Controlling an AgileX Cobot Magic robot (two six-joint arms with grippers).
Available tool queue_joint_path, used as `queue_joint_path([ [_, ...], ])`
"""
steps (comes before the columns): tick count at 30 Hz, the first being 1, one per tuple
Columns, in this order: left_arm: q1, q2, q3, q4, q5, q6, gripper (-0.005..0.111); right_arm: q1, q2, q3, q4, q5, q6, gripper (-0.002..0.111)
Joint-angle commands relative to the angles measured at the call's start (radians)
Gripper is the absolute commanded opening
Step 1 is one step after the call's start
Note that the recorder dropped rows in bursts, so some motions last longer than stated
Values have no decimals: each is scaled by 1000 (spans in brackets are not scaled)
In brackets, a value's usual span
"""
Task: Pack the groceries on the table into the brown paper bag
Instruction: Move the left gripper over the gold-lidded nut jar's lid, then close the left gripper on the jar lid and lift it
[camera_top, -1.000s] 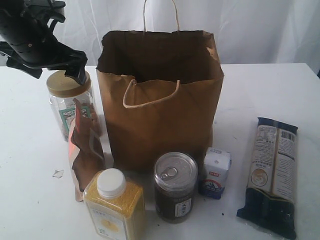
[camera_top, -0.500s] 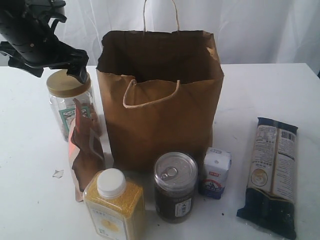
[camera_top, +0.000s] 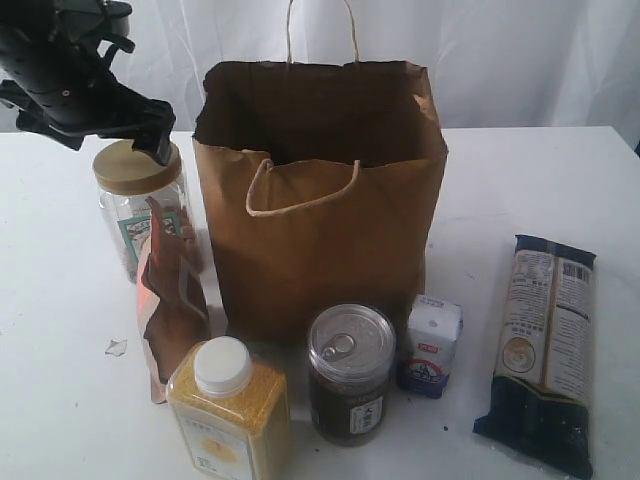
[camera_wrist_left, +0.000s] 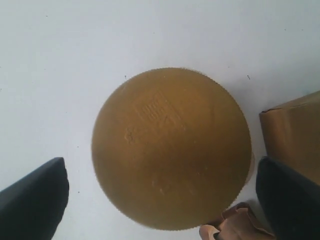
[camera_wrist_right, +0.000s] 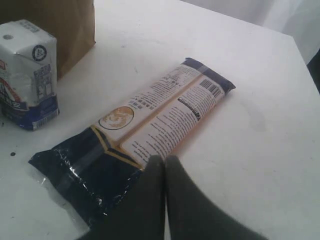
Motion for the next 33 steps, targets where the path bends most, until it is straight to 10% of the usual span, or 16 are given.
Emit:
queue_joint_path([
  [1,3,15,-7,-4,6,-6,105,2,-5,5,-2,-5,-4,0],
  [33,3,129,-7,-48,-117,17,105,2,-5,5,-2,-5,-4,0],
])
